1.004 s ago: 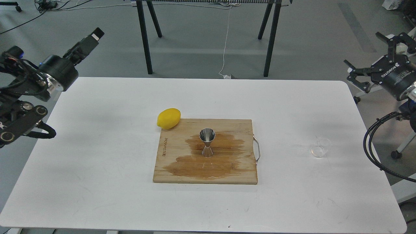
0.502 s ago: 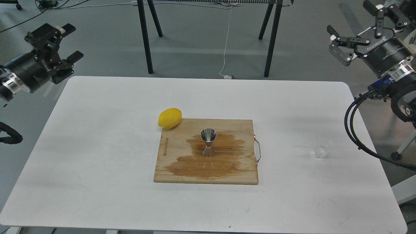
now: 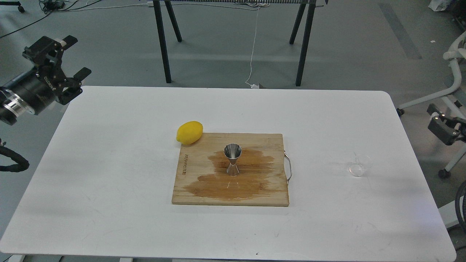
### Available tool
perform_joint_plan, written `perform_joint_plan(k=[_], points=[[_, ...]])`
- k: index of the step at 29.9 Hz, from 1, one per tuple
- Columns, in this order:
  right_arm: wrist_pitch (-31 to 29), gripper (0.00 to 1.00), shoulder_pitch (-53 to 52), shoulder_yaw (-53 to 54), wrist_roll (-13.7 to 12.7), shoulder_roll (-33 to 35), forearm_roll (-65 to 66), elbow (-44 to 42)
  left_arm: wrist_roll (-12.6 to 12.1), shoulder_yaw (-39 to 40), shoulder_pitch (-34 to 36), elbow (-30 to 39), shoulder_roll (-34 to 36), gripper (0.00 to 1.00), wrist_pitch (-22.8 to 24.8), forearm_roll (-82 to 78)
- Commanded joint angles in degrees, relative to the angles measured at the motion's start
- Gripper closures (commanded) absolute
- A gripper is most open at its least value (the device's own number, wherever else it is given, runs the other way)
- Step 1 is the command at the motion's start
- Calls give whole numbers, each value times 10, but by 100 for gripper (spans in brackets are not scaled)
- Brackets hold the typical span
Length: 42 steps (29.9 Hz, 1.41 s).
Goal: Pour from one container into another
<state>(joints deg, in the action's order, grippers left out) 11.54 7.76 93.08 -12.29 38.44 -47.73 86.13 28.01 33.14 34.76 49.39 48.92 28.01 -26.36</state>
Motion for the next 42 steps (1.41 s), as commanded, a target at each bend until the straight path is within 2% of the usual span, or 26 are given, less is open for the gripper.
perform_joint_plan(k=[1,5,11,17,23,35,42], points=[[70,3,54,6,13,0,1,43,0,0,-3,0,-6,1,0,-2],[119,3,68,-12,20,-8,8,42,0,0,-7,0,-7,1,0,-3],[125,3,55,-77,42,-19,33,33,0,0,-16,0,-8,1,0,-4],[126,3,32,-126,56,-67,64,10,0,0,-16,0,-15,1,0,-4],[126,3,6,-137,57,-88,86,-29,0,0,-26,0,-15,1,0,-4],[125,3,-119,-230,57,-125,111,-137,0,1,-32,0,-15,1,0,-3],[122,3,-139,-234,57,-162,132,-170,0,1,-40,0,-15,1,0,-1]])
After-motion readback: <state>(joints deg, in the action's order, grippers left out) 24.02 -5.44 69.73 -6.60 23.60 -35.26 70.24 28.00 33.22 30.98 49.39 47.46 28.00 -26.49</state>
